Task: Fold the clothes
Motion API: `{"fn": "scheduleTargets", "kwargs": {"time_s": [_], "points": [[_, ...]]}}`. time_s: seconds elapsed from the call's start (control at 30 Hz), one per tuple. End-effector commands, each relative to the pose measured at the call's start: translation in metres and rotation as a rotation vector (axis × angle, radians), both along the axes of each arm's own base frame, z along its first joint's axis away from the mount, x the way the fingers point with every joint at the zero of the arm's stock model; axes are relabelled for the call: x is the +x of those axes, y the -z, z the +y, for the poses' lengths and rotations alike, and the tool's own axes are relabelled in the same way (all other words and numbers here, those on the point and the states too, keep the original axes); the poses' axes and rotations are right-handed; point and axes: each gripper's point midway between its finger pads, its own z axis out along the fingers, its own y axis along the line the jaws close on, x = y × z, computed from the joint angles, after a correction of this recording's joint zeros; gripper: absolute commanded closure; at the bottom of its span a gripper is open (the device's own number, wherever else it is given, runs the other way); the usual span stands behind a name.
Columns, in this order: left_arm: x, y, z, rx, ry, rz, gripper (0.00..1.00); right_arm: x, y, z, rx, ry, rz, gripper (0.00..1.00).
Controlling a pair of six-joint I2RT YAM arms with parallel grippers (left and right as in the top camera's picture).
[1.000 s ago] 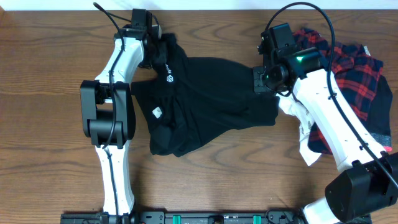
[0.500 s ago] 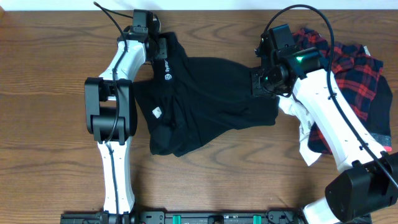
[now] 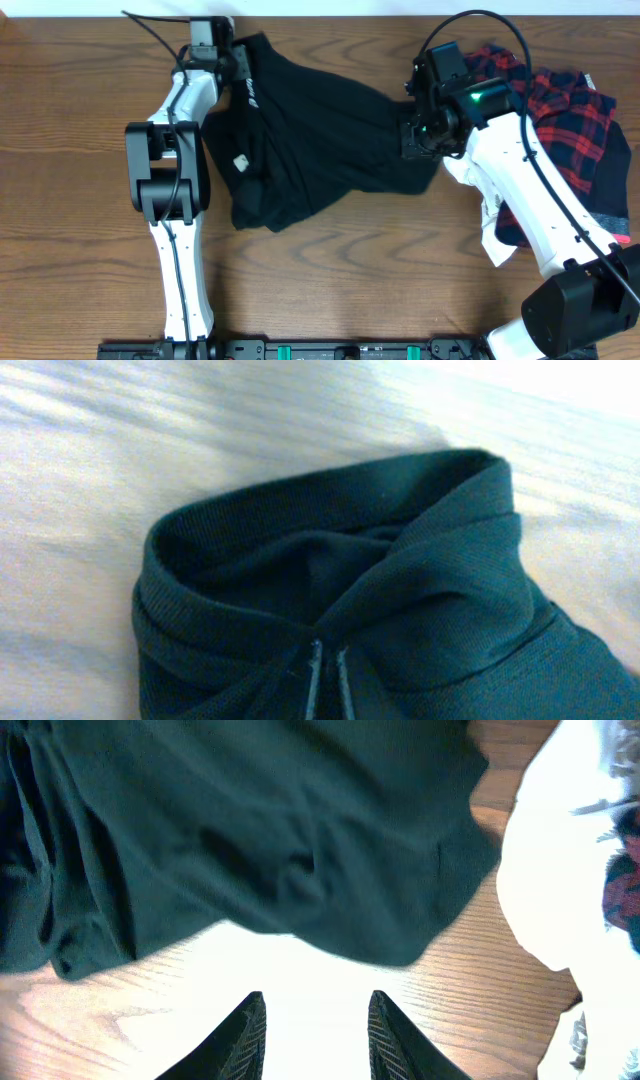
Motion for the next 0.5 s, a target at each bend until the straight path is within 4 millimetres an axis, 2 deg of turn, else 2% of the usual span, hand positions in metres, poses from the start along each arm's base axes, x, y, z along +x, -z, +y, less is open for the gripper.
{"fn": "scheduleTargets", "kwargs": {"time_s": [0.0,0.1,0.23,0.33,0.43,0.47], "points": [[0.001,0.013,0.009,0.016,-0.037,0.008,0.94,-0.005,0.006,0.009,0.004,-0.009,0.019,0.68],[-0.003,0.016,0.005,0.016,-0.03,0.026,0.94,-0.002,0.005,0.009,0.001,-0.01,0.007,0.67],[-0.015,0.001,-0.001,-0.008,-0.008,0.071,0.94,0.003,0.004,0.006,-0.02,-0.001,-0.018,0.71],[-0.019,-0.035,0.001,-0.007,-0.01,0.054,0.93,0.004,0.004,0.005,-0.03,-0.028,-0.026,0.76],[-0.03,-0.099,0.001,-0.008,-0.01,0.003,0.85,0.01,0.004,-0.003,-0.083,-0.033,-0.053,0.76],[-0.034,-0.114,0.001,-0.008,-0.01,-0.005,0.83,0.011,0.004,-0.005,-0.09,-0.029,-0.059,0.77]]}}
